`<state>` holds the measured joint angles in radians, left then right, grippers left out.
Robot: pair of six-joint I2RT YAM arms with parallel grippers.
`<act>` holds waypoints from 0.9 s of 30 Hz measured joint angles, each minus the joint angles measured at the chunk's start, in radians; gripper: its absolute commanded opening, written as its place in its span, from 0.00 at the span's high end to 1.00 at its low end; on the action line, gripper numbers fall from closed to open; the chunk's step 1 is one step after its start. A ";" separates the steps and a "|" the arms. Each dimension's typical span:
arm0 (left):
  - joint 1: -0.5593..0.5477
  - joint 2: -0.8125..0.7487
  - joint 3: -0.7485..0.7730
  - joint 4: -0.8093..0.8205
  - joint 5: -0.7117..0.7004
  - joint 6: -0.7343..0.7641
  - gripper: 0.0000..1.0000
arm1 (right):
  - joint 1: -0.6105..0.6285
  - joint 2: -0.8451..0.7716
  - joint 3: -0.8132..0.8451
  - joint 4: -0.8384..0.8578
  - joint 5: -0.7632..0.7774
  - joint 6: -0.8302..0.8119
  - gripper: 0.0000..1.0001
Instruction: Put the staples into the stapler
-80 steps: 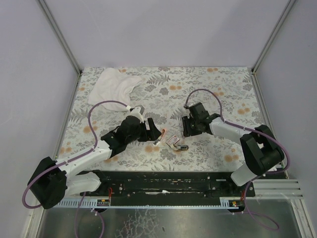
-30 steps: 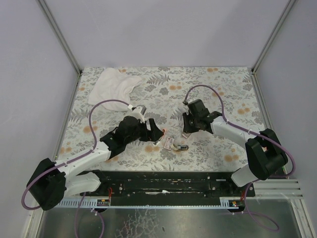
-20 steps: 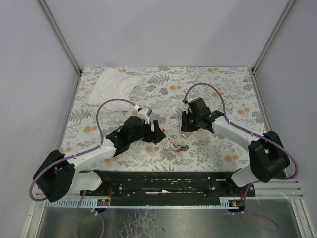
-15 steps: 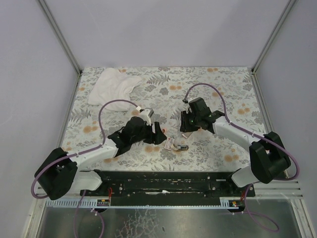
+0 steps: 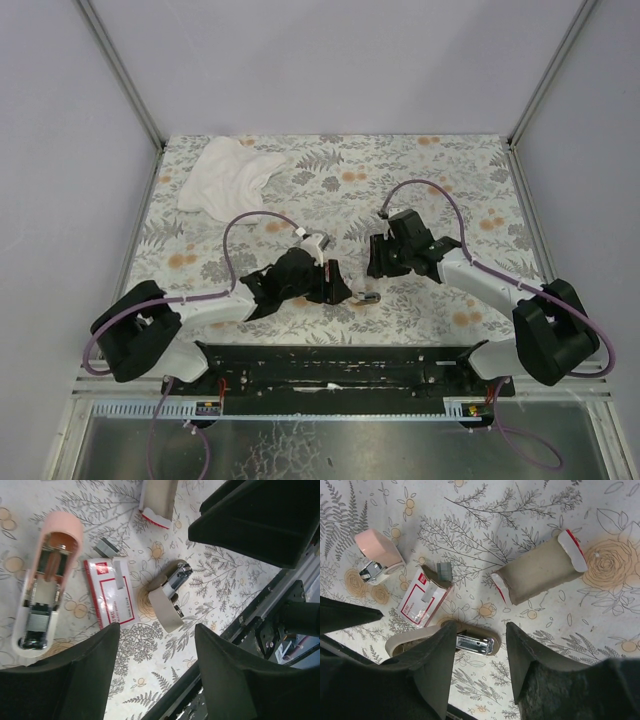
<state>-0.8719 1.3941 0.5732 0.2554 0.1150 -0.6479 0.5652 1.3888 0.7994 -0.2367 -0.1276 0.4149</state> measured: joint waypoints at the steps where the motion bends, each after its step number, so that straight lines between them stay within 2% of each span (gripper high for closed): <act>1: -0.006 0.009 0.001 0.003 0.003 -0.004 0.38 | 0.000 -0.006 -0.006 0.001 0.006 0.005 0.48; 5: -0.024 0.056 0.016 0.019 0.017 -0.013 0.41 | 0.000 -0.027 -0.027 0.002 0.024 0.022 0.48; 14: -0.036 0.143 0.074 0.073 0.051 -0.026 0.64 | 0.000 -0.074 -0.032 0.001 0.068 0.031 0.48; 19: -0.037 0.215 0.134 0.109 0.060 -0.026 0.71 | 0.001 -0.113 -0.037 -0.012 0.104 0.031 0.47; 25: -0.039 0.310 0.216 0.151 0.073 -0.024 0.73 | 0.001 -0.169 -0.047 -0.040 0.153 0.031 0.45; 27: -0.039 0.338 0.245 0.163 0.079 -0.018 0.70 | 0.002 -0.180 -0.048 -0.047 0.164 0.030 0.45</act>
<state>-0.9112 1.7317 0.8181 0.4183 0.1940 -0.6655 0.5667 1.2091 0.7517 -0.2836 0.0364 0.4450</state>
